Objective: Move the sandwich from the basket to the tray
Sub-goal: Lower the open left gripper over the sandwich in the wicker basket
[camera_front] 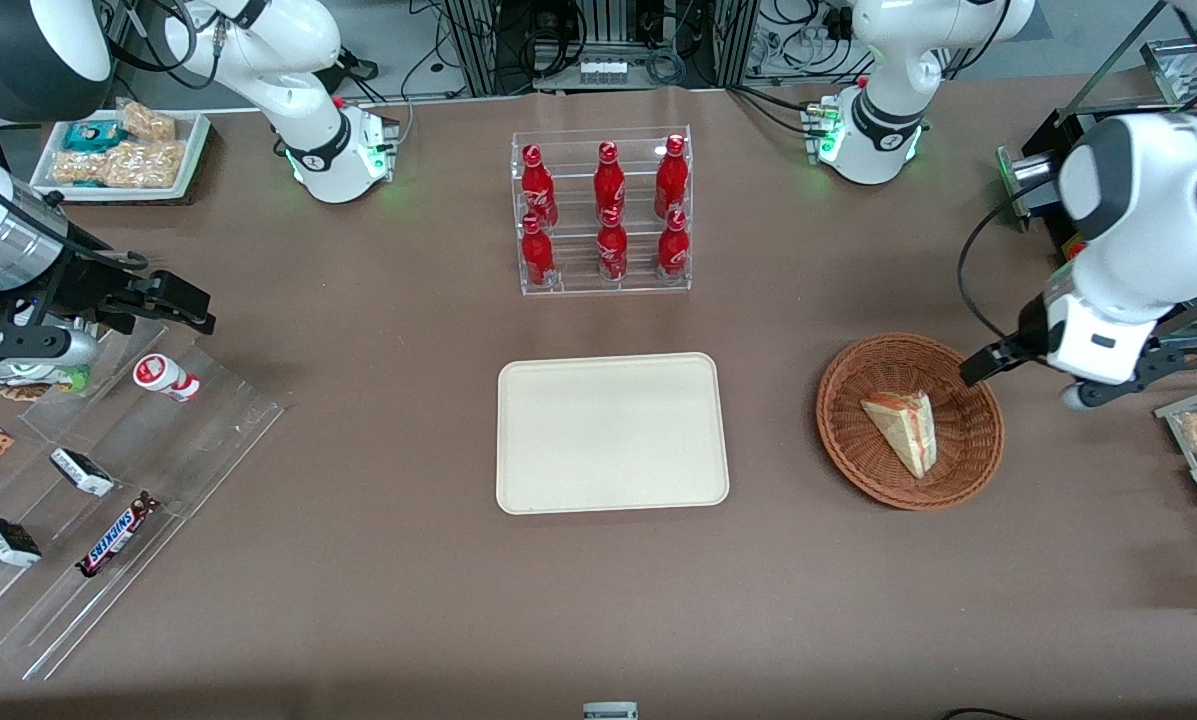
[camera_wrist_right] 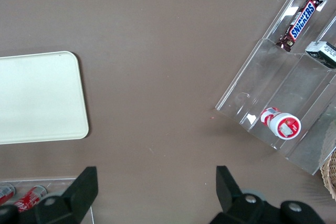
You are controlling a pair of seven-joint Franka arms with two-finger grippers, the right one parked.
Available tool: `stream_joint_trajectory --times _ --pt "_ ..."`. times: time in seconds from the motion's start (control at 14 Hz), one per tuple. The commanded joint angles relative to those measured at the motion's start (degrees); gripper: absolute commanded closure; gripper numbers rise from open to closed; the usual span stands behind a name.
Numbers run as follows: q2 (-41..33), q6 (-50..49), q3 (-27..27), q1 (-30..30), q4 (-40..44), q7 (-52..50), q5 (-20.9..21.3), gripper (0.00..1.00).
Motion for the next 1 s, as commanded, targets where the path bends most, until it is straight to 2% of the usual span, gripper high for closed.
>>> stream_joint_trajectory --times 0.0,0.21,0.5,0.79,0.93 --pt "0.8 3.7 0.1 -2.3 -1.8 -7.1 1.2 0.00" --pt "0.3 12.3 0.2 -1.9 -8.2 -10.6 2.4 0.00" --pt "5.0 22.1 0.3 -1.8 -10.6 -12.1 2.4 0.00" --pt "9.0 24.1 0.3 -2.3 -11.3 -11.3 2.4 0.00" --pt "9.1 26.7 0.3 -2.4 -14.2 -11.1 2.5 0.00"
